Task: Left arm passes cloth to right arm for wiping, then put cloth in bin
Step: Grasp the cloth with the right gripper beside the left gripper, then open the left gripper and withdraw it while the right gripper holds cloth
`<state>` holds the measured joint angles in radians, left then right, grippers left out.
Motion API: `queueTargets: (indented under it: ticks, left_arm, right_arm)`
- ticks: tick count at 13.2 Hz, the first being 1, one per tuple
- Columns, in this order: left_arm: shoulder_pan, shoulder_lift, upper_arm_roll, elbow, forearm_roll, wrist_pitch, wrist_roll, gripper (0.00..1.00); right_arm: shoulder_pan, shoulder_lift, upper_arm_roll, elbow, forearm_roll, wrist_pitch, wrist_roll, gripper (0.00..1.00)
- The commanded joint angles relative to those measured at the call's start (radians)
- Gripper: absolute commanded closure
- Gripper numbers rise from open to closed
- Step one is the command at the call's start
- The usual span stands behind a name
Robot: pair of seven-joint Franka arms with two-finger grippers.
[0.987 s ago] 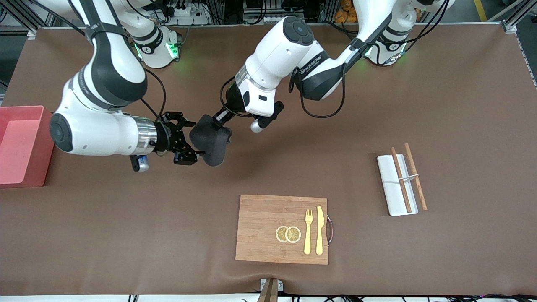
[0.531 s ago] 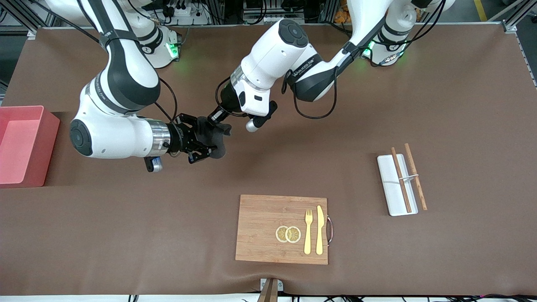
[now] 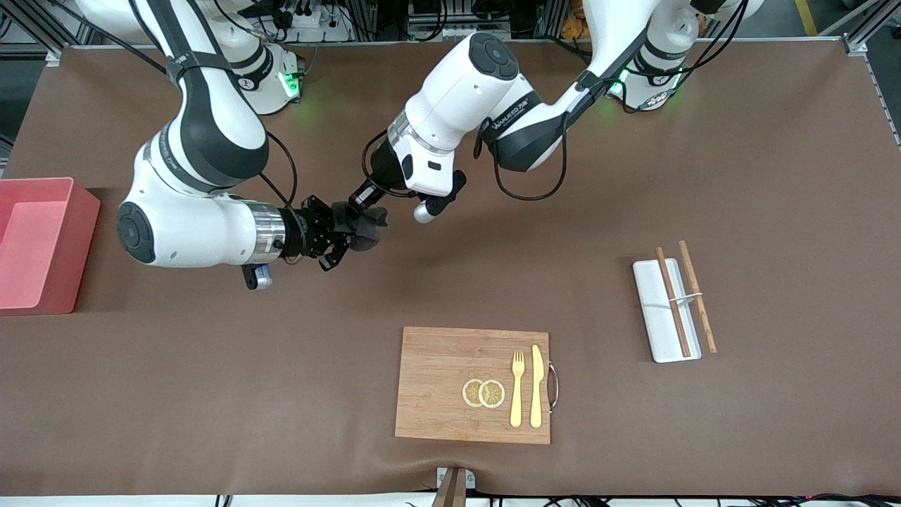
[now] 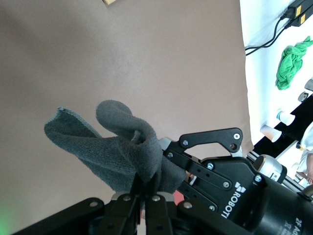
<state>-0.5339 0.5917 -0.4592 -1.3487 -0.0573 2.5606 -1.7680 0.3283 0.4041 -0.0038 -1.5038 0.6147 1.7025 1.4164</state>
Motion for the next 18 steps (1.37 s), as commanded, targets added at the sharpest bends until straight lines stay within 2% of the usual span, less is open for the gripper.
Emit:
queueTargets:
  ticks: [1,2,3,7,10,12,14,18]
  left_arm:
    - [0.02,-0.016,0.004,0.026,-0.009,-0.07,-0.008,0.7]
    - [0.037,-0.027,-0.002,0.026,-0.007,-0.12,-0.008,0.42]
    - [0.04,-0.05,0.005,0.026,0.0,-0.149,-0.008,0.0]
    - [0.101,-0.154,0.031,0.026,0.029,-0.356,0.037,0.0]
    - [0.214,-0.243,0.031,0.023,0.033,-0.567,0.253,0.0]
    - [0.309,-0.292,0.03,0.02,0.03,-0.675,0.402,0.0]
    - [0.421,-0.328,0.03,0.019,0.03,-0.794,0.628,0.0]
    - [0.625,-0.374,0.03,0.002,0.033,-0.957,1.054,0.0]
  right_arm:
    - [-0.008,0.006,-0.008,0.005,-0.031,-0.006,-0.091,1.0]
    - [-0.014,0.006,-0.008,0.005,-0.071,-0.003,-0.103,1.0]
    - [-0.014,0.006,-0.008,0.007,-0.113,0.0,-0.132,1.0]
    - [-0.021,0.031,-0.008,0.007,-0.263,0.077,-0.21,1.0]
    - [-0.061,0.087,-0.008,0.001,-0.282,0.106,-0.306,1.0]
    - [-0.068,0.091,-0.008,-0.077,-0.288,0.214,-0.338,1.0]
    - [-0.057,0.087,-0.008,-0.18,-0.3,0.348,-0.358,1.0]
    - [-0.025,0.058,-0.008,-0.372,-0.444,0.581,-0.359,1.0]
